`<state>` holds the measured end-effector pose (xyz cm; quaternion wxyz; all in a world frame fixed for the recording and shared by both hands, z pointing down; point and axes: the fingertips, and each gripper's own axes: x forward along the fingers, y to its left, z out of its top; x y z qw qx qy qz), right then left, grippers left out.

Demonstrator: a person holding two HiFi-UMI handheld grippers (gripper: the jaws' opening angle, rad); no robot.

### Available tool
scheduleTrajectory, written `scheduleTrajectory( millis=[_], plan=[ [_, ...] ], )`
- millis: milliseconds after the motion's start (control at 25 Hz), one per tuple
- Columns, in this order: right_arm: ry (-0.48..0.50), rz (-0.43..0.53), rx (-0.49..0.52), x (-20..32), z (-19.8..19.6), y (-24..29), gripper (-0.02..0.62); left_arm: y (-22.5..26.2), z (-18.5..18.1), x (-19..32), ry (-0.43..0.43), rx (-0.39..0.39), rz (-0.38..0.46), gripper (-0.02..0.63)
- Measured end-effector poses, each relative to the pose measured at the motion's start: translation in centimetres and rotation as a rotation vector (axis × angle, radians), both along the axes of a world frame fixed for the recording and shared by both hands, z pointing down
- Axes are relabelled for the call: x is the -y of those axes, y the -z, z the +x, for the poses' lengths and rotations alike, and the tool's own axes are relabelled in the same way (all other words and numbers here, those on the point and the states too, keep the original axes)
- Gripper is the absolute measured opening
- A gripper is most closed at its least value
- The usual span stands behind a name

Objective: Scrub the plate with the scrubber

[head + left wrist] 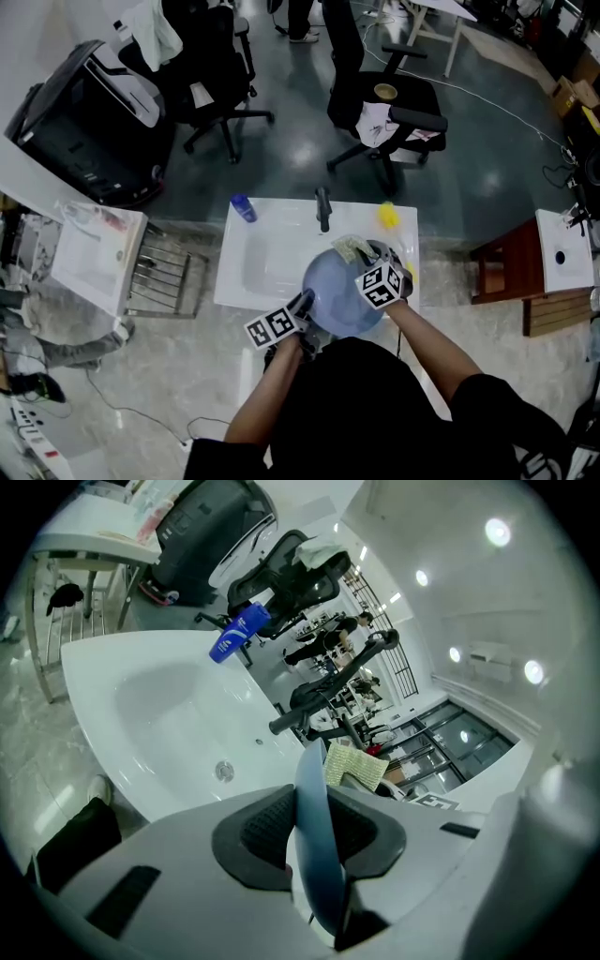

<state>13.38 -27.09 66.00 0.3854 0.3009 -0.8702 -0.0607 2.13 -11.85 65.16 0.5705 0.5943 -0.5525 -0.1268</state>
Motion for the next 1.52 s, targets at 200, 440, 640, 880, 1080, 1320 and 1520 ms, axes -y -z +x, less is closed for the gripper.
scheduleTrajectory(
  millis=[200,440,640,880,1080,1320,1520],
  plan=[
    [-0.004,-0.005,-0.027,0.1,1.3,-0.4,0.067,-0.4,0.1,0.0,0.009,-0.012,0.01,0.078],
    [0.001,-0.027,-0.04,-0.4,2.4,-1.1,0.067,-0.7,-0.1,-0.3,0.027,-0.016,0.006,0.08],
    [0.004,-0.061,-0.047,-0.7,3.2,-1.8,0.067,-1.1,-0.6,-0.4,0.046,-0.02,-0.002,0.08],
    [-0.008,-0.107,-0.047,-1.4,4.4,-2.3,0.067,-1.3,-1.6,-0.3,0.08,-0.022,-0.008,0.083],
    [-0.021,-0.15,-0.028,-2.1,5.3,-3.0,0.067,-1.2,-2.0,0.1,0.072,-0.018,0.003,0.083],
    [-0.051,-0.192,-0.003,-2.9,6.1,-3.2,0.067,-1.5,-2.5,0.1,0.097,-0.05,-0.008,0.084],
    [-0.082,-0.234,0.033,-3.2,6.7,-3.2,0.067,-1.9,-2.7,0.2,0.116,-0.09,-0.018,0.086]
  ],
)
